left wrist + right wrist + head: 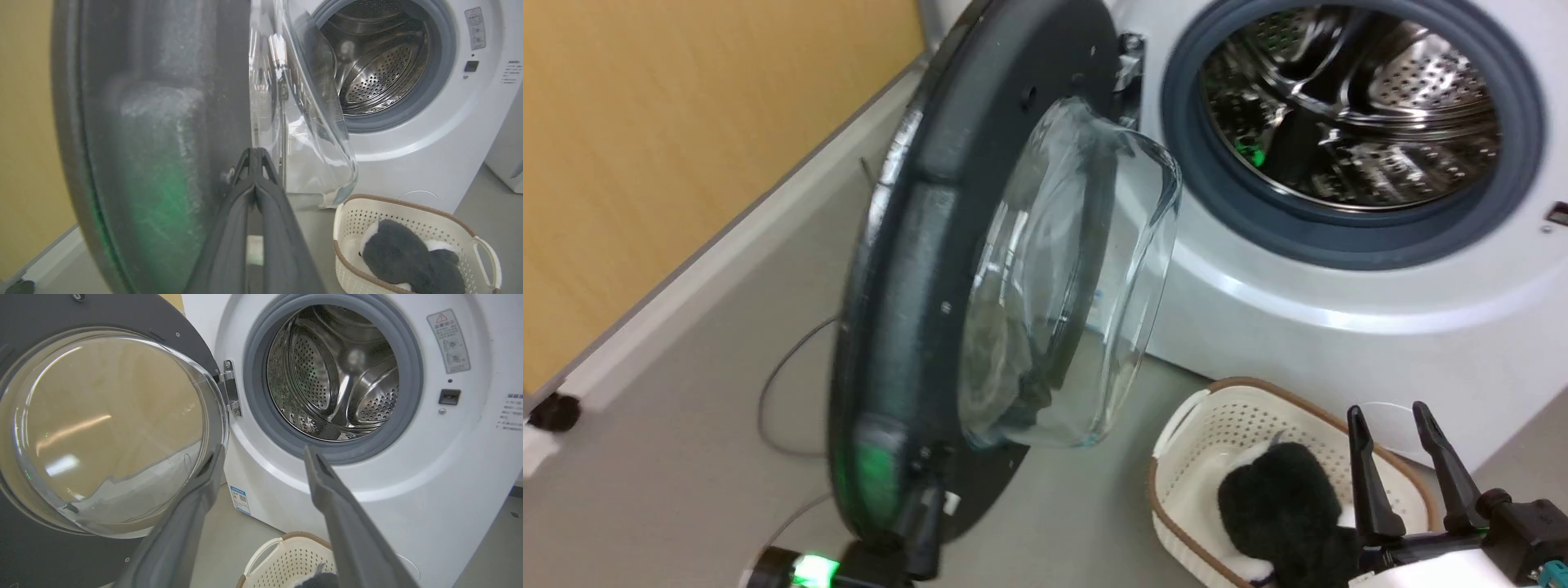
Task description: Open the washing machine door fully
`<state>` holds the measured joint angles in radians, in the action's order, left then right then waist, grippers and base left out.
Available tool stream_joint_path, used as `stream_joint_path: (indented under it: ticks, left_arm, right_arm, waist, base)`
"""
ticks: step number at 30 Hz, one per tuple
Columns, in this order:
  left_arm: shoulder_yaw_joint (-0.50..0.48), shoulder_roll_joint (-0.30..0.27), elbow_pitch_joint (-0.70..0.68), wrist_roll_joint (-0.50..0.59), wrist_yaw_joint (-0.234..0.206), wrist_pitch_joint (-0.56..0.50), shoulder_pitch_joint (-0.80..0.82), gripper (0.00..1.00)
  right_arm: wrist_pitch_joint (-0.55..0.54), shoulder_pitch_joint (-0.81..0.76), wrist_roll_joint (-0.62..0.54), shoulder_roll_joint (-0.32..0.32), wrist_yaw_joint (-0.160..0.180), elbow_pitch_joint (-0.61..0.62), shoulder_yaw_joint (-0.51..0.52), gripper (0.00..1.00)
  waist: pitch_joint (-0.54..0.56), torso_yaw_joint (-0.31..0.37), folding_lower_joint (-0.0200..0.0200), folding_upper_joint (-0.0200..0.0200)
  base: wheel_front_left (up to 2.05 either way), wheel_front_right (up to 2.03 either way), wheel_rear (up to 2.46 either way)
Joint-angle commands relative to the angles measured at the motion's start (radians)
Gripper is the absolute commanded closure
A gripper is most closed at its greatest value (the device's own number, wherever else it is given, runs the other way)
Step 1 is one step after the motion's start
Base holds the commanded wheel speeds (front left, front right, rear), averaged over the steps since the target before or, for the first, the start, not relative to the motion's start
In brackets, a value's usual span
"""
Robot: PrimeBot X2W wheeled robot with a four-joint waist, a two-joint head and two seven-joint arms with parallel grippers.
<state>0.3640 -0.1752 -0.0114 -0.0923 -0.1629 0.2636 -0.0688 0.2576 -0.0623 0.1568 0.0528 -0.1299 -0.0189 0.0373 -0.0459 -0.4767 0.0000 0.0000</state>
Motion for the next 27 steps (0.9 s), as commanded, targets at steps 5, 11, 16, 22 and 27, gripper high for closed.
stream_joint_path:
  ticks: [5,11,16,22,27]
  left_arm:
    - [-0.094,-0.019,0.007,-0.03,-0.028,-0.002,0.017,1.0]
    - [-0.201,-0.007,0.046,-0.074,-0.036,-0.002,0.082,1.0]
    - [-0.279,-0.002,0.117,-0.107,-0.014,-0.002,0.155,1.0]
    - [-0.395,0.011,0.182,-0.118,-0.016,-0.002,0.248,1.0]
    - [-0.506,0.011,0.231,-0.132,-0.003,-0.002,0.304,1.0]
  right_arm:
    - [0.004,0.011,-0.011,-0.003,-0.001,-0.001,-0.002,0.0]
    - [0.004,0.032,-0.031,-0.003,-0.001,-0.006,-0.007,0.0]
    - [0.004,0.055,-0.054,-0.003,-0.001,-0.009,-0.007,0.0]
    - [0.004,0.082,-0.061,0.009,-0.001,-0.013,-0.005,0.0]
    - [0.004,0.103,-0.058,0.025,-0.001,-0.016,-0.009,0.0]
  waist:
    - [-0.035,-0.033,0.0,0.0]
    - [-0.071,-0.03,0.0,0.0]
    - [-0.116,-0.011,0.0,0.0]
    - [-0.171,0.016,0.0,0.0]
    - [-0.211,0.037,0.0,0.0]
  base:
    - [0.0,0.0,0.0]
    - [0.0,0.0,0.0]
    - [0.0,0.0,0.0]
    - [0.0,0.0,0.0]
    - [0.0,0.0,0.0]
